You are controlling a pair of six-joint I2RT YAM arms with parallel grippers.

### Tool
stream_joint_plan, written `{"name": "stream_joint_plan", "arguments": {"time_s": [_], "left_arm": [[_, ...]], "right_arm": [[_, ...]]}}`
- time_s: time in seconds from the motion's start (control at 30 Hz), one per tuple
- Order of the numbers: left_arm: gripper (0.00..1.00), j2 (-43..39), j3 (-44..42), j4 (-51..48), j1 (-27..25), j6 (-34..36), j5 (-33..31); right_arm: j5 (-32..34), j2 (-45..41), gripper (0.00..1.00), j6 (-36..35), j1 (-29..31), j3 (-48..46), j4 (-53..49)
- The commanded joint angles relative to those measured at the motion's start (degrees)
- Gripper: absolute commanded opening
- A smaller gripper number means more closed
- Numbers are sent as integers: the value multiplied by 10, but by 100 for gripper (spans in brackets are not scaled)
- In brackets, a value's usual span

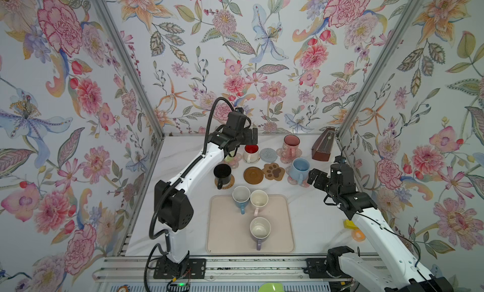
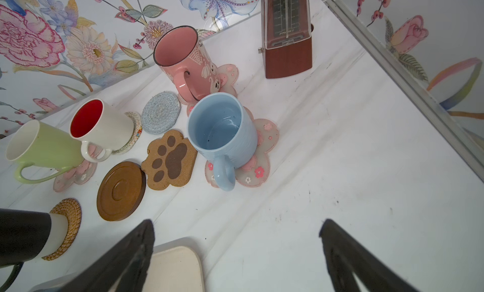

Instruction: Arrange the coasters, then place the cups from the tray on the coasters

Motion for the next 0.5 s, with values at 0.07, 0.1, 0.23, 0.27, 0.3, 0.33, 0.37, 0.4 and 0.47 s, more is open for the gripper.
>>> {"name": "stream_joint_plan", "arguments": {"time_s": [0.07,0.1,0.23,0.27,0.3,0.33,0.37,0.4,0.47], "left_arm": [[99,-216,-266,158,7,9,-58],[99,-264,-329,189,7,7,-71],[99,-404,-492,209,7,-10,-115],[99,-436,-527,209,7,-17,-119],[99,-474,-566,210,7,-25,-122],[99,-503,-598,212,7,-32,-125],[99,-536,-631,212,7,-39,-133],[99,-563,-660,213,6,-42,-140],[99,-603,-703,211,7,-48,-154]], "right_arm": [[-3,18,99,23,10,22,-15],[1,23,99,27,15,24,-19],[13,37,99,41,35,24,-23],[17,42,99,46,42,24,-26],[21,46,99,50,50,24,-29],[25,50,99,53,56,25,-32],[30,56,99,55,63,26,-36],[35,60,99,58,73,26,-37],[40,67,99,63,87,30,-38]]}}
